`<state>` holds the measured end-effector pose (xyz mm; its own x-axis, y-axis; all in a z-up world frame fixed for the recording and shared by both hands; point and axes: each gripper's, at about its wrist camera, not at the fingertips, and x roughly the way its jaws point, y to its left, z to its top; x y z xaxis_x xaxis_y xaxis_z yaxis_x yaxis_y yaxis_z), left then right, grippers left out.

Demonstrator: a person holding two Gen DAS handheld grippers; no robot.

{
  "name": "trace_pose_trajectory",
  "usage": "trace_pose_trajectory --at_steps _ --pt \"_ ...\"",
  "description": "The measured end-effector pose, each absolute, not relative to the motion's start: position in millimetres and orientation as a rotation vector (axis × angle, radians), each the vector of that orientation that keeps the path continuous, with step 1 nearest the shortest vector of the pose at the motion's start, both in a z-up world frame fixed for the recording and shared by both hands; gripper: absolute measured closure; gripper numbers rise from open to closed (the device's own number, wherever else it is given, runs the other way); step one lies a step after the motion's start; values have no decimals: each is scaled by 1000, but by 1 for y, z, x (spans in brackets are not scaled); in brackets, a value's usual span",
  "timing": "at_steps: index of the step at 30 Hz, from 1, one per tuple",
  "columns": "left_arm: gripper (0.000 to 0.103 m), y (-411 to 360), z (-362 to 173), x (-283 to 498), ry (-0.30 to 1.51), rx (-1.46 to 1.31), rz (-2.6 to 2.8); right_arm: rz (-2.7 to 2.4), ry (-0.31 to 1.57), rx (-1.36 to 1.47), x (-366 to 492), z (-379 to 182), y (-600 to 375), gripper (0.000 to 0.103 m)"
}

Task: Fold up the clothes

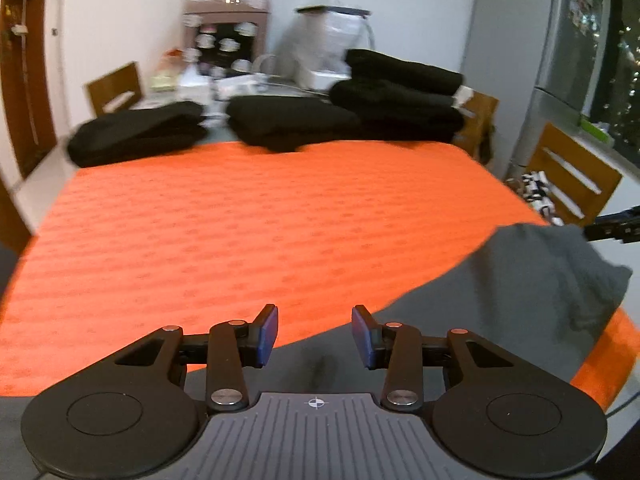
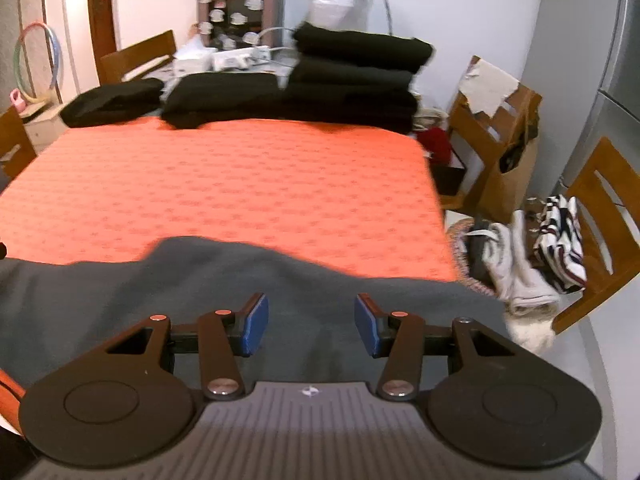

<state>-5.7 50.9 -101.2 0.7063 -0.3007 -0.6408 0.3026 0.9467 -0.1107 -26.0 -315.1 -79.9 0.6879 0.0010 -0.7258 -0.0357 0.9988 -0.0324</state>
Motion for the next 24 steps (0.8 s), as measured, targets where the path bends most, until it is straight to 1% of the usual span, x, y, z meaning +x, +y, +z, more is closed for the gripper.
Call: trace_pose_trajectory --at_steps 5,9,12,13,16,21,24 --pt "60 -23 -108 9 722 21 -378 74 835 -109 6 -101 -372 49" --pt "60 -59 -121 15 753 40 -353 154 848 -107 27 -117 -395 49" --pt "60 -68 -136 14 812 55 -282 198 874 -132 38 -135 -404 49" --pt "60 -69 -139 13 824 56 -261 205 882 -133 40 -140 -406 52" --pt "59 -72 -142 8 826 84 -221 227 884 -112 42 -154 -415 53" --pt "59 -76 -136 13 850 68 -167 249 881 -114 40 -155 -414 53" --pt "61 -73 -121 18 839 19 -165 268 891 -94 42 -143 -414 53"
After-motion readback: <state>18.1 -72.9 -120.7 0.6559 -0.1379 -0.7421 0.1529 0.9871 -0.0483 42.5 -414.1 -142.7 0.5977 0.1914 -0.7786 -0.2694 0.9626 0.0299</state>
